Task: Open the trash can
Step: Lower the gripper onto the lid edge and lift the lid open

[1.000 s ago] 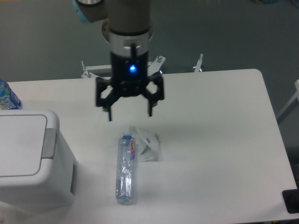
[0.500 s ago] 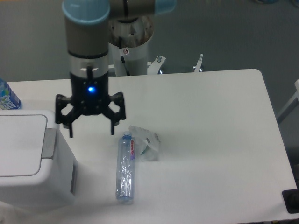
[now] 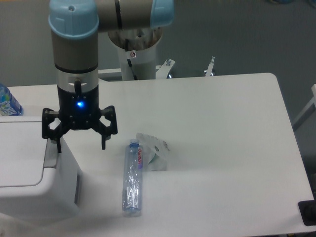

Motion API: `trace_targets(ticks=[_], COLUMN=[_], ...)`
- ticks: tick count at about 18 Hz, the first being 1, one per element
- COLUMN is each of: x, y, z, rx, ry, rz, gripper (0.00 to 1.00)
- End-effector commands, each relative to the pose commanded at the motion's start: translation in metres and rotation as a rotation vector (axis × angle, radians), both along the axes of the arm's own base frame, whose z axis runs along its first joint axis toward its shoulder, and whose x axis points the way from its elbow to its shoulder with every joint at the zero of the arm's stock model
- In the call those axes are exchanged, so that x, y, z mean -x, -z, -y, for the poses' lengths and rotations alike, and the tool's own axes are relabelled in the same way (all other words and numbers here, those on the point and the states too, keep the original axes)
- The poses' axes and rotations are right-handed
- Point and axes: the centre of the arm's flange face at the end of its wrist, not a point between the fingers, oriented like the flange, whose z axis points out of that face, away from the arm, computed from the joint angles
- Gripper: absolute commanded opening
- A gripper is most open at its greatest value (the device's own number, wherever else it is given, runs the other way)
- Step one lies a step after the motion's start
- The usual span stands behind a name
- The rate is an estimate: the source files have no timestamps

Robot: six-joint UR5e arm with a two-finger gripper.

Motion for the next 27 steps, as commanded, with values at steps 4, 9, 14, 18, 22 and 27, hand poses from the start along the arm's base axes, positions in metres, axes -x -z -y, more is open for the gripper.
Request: trace_targets(ticks=[4, 9, 14, 18, 22, 27], x=[0.0, -0.004, -0.004, -0.003, -0.003, -0.002], y=[0.002, 0.007, 0.008, 0.01, 0.01, 0.013], z=[-0.001, -0.004, -0.005, -0.005, -0.005, -0.007], rx=[0.003, 0.011, 0.012, 0.016, 0.016, 0.02], ry=[0.0, 0.006, 0.007, 0.006, 0.006, 0.007], rz=[0.001, 0.003, 0.005, 0.006, 0.006, 0.008], gripper=[1.0, 1.0, 1.0, 1.0, 1.0, 1.0])
